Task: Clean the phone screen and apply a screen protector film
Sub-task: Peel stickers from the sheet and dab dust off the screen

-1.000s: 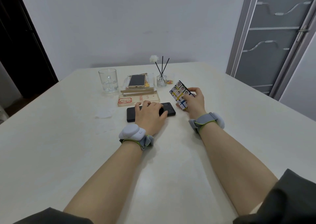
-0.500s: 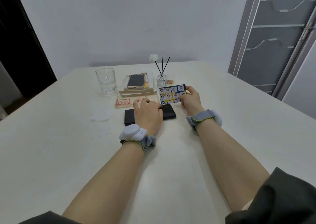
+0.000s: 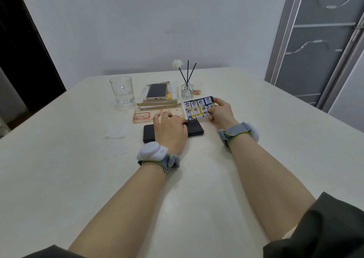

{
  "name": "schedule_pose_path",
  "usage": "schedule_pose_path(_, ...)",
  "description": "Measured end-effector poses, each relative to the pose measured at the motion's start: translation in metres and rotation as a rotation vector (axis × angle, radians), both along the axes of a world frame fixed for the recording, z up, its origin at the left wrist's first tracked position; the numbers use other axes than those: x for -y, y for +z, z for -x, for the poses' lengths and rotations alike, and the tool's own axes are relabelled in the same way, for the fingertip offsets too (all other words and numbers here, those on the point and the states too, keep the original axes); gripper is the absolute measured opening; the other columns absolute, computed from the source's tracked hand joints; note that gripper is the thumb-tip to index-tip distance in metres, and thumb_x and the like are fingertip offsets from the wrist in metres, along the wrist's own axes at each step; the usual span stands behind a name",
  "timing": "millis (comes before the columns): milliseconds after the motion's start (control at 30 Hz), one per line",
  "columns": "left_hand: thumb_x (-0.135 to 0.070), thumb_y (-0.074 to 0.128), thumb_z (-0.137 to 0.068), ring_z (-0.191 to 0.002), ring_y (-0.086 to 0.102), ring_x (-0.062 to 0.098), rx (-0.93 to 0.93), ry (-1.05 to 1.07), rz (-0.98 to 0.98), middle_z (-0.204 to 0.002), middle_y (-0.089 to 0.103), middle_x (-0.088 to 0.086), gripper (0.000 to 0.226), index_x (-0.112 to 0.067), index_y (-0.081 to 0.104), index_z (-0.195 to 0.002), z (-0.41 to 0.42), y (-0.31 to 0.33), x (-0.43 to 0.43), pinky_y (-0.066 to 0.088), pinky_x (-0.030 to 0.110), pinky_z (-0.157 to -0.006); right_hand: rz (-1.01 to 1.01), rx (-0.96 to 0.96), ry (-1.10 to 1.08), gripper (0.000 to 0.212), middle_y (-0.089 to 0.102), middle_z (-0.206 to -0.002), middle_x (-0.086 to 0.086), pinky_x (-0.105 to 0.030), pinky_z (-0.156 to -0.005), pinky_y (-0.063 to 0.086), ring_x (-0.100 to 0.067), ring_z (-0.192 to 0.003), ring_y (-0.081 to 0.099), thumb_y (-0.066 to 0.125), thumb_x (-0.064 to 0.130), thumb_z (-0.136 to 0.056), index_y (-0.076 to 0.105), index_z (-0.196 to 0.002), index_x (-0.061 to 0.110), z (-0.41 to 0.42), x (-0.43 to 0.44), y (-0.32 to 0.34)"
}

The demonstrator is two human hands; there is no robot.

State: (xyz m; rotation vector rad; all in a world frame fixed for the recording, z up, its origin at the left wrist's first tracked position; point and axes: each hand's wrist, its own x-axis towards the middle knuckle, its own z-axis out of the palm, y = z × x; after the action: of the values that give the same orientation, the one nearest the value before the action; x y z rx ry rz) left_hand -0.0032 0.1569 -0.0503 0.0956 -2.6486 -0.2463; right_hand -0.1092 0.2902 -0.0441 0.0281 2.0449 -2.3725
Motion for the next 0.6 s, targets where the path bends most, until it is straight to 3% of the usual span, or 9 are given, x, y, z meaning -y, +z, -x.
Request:
schedule_pose_path(167,-0.021,0.036,-0.095,-0.120,0.041,0.018,-0.002,-0.001,-0.006,-0.119,0.065,-0.008,0.037,-0.029,0.067,-0.114,0.0000,0.0005,0.0006,0.005,0.037,-0.104,-0.006,0.024,-0.007,0.051,0.060,-0.097,-0.016,-0.013,-0.032,0.033,-0.018,-0.058,0.052,0.036,-0.016,-0.089,0.049,-0.132,0.008,0.0021,-0.0004,0.0000)
schedule_pose_path(367,-0.019,0.037,-0.093,-0.119,0.041,0.017,-0.008,0.010,0.003,-0.117,0.066,-0.008,0.037,-0.028,0.068,-0.111,-0.0007,0.0000,-0.0002,0.005,0.036,-0.102,-0.179,-0.014,-0.040,0.052,0.061,-0.088,-0.012,-0.028,-0.045,0.031,-0.020,-0.056,0.046,0.035,-0.011,-0.088,0.058,-0.126,0.016,0.0066,0.0024,-0.0039)
schedule_pose_path(433,-0.019,0.037,-0.093,-0.120,0.041,0.018,-0.002,0.008,0.001,-0.117,0.066,-0.008,0.037,-0.028,0.068,-0.111,-0.0005,0.0004,0.0002,0.005,0.036,-0.102,-0.187,-0.016,-0.047,0.053,0.061,-0.082,-0.007,-0.025,-0.041,0.032,-0.019,-0.056,0.048,0.034,-0.011,-0.088,0.059,-0.126,0.017,0.0071,0.0029,-0.0030)
schedule_pose_path(533,-0.019,0.037,-0.094,-0.120,0.041,0.017,0.003,0.008,0.001,-0.117,0.066,-0.008,0.037,-0.028,0.067,-0.112,-0.0004,0.0003,0.0004,0.007,0.038,-0.105,-0.177,-0.020,-0.041,0.055,0.064,-0.089,-0.010,-0.023,-0.040,0.030,-0.025,-0.066,0.053,0.031,-0.011,-0.087,0.060,-0.126,0.015,0.0069,0.0030,-0.0010)
schedule_pose_path(600,-0.020,0.036,-0.094,-0.120,0.041,0.017,0.004,0.005,-0.001,-0.117,0.066,-0.008,0.037,-0.028,0.067,-0.112,-0.0002,0.0001,0.0006,0.008,0.038,-0.105,-0.134,-0.003,-0.038,0.054,0.062,-0.080,-0.008,-0.023,-0.039,0.026,-0.022,-0.057,0.047,0.029,-0.013,-0.088,0.058,-0.126,0.013,0.0060,0.0014,-0.0005)
